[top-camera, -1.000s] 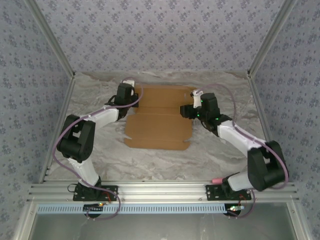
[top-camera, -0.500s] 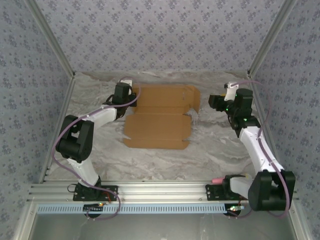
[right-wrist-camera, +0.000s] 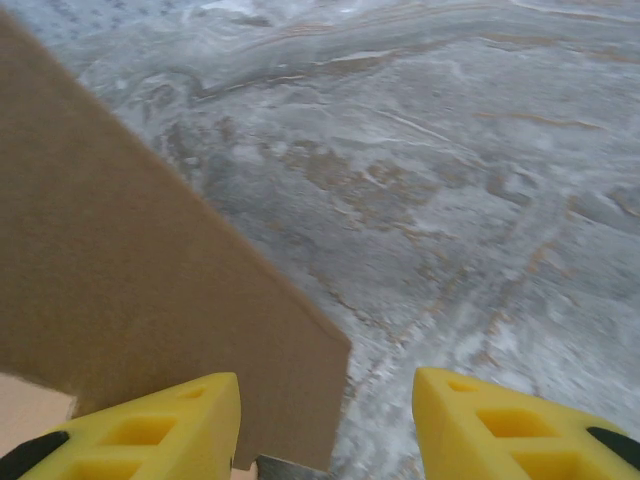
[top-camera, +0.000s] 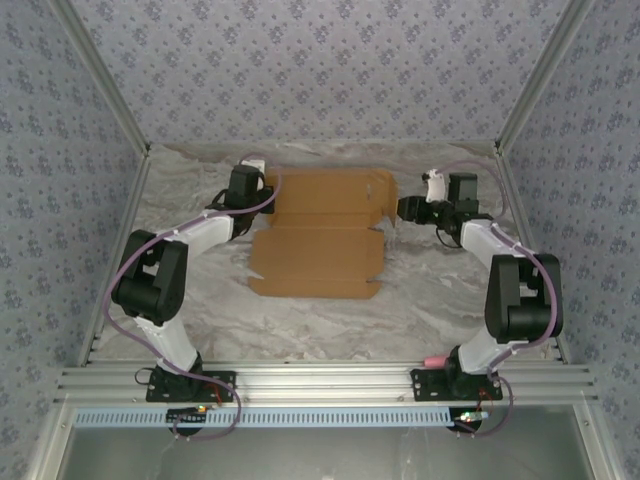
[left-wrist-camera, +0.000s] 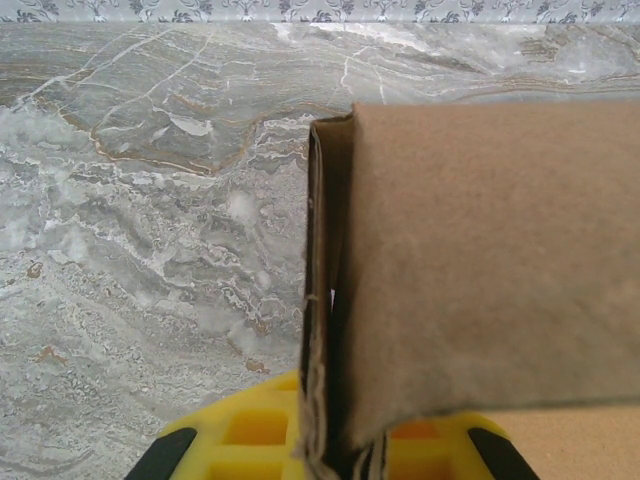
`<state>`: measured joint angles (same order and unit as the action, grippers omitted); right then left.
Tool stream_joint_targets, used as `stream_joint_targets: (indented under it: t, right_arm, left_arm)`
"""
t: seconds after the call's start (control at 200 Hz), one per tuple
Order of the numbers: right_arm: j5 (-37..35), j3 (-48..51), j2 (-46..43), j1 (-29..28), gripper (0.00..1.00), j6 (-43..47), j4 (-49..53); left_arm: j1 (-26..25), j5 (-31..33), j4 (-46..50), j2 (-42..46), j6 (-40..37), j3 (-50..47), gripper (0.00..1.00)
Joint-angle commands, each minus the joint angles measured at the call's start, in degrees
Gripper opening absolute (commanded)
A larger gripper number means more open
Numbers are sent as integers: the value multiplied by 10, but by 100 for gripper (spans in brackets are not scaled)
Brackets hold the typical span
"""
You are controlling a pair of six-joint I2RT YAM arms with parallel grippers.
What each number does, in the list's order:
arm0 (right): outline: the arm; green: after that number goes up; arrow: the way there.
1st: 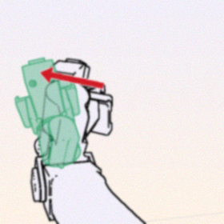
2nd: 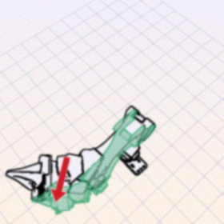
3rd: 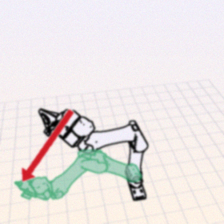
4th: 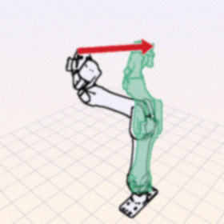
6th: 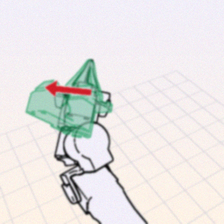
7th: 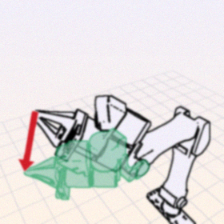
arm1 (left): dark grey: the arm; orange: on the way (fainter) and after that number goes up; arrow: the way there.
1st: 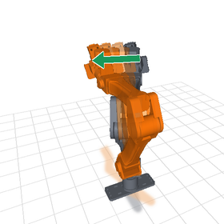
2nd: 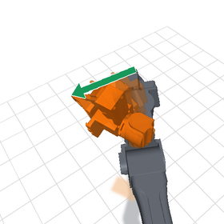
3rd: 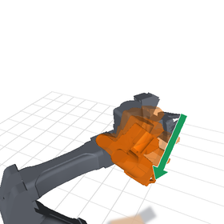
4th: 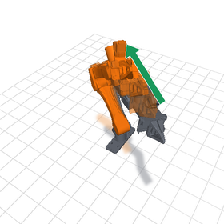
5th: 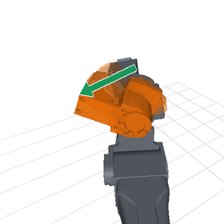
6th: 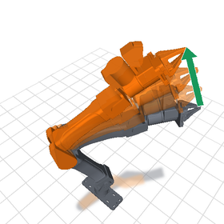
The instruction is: Fold the paper box
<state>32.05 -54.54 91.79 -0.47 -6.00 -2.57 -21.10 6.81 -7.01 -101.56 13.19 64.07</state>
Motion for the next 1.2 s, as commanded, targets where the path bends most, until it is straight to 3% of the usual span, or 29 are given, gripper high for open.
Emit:
stream_joint_targets:
  t: [0.0, 0.485, 0.904, 1.194]
  right_arm:
    - [62, -30, 17, -8, 49, 30, -19]
    - [150, -75, 61, -37, 45, 126, 3]
    - [122, -88, 56, -57, 40, 164, 8]
    - [91, -107, 59, -75, 46, 185, 13]
  left_arm:
    - [2, -16, -4, 20, 13, 20, 0]
    - [2, -31, 2, 19, 4, 24, 0]
    - [2, -46, 2, 22, -2, 23, 0]
    - [1, -59, 2, 21, -3, 25, 0]
